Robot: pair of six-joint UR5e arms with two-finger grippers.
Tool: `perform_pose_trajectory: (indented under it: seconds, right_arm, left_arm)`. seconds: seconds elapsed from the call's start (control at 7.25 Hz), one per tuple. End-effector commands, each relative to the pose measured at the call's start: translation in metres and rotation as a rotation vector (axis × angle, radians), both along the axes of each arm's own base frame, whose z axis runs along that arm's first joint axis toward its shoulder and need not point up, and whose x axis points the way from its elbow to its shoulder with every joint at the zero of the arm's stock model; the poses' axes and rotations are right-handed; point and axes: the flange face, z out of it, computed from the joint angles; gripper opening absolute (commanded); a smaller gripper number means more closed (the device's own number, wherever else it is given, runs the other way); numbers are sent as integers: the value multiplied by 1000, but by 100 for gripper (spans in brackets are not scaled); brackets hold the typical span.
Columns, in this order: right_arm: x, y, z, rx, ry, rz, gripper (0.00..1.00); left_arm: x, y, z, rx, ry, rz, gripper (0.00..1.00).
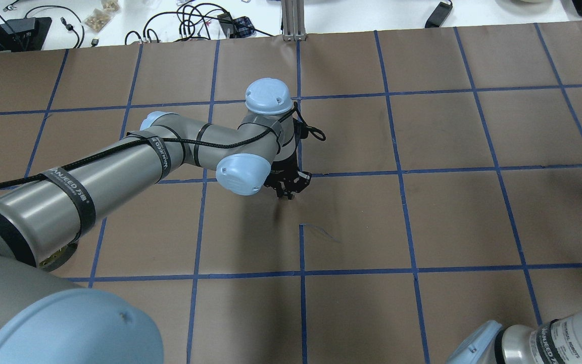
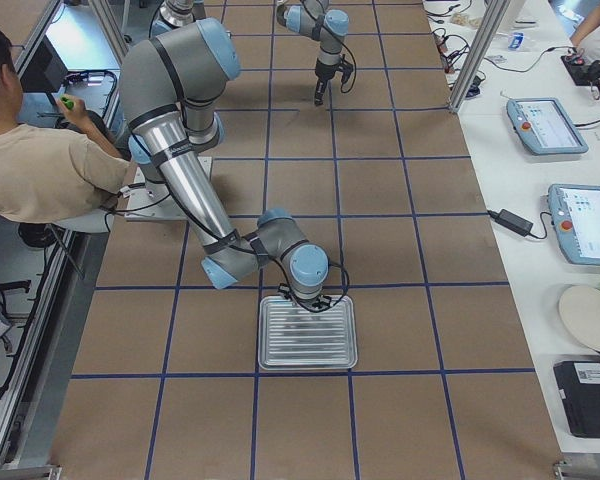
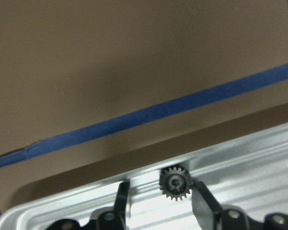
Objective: Place bearing gear from tray to pile
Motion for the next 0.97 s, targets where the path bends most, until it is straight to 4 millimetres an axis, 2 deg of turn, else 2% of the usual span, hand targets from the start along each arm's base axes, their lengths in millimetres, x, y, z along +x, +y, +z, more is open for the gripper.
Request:
perform_pose_trajectory:
  seconds: [0.0,0.28,0.41,0.55,0.83]
  right_arm:
    - [-1,0,2,-6,11,-5,33]
    - [-2,0,6,-3,19,-47,30]
    - [-2,0,7,-1,22,-46,29]
    - [-3,-1,10,-3,27,-48,29]
    - [-1,-1,20,-5,44,-43,29]
  left_arm:
    - [-1,-1,2,-6,-2,-3,0]
    - [7,-12,42,-62,14,12,0]
    - [34,-31,62,-60,10,50,0]
    - [91,-67,94,-67,-5,115,0]
    - [206,-103,164,-42,-67,276,0]
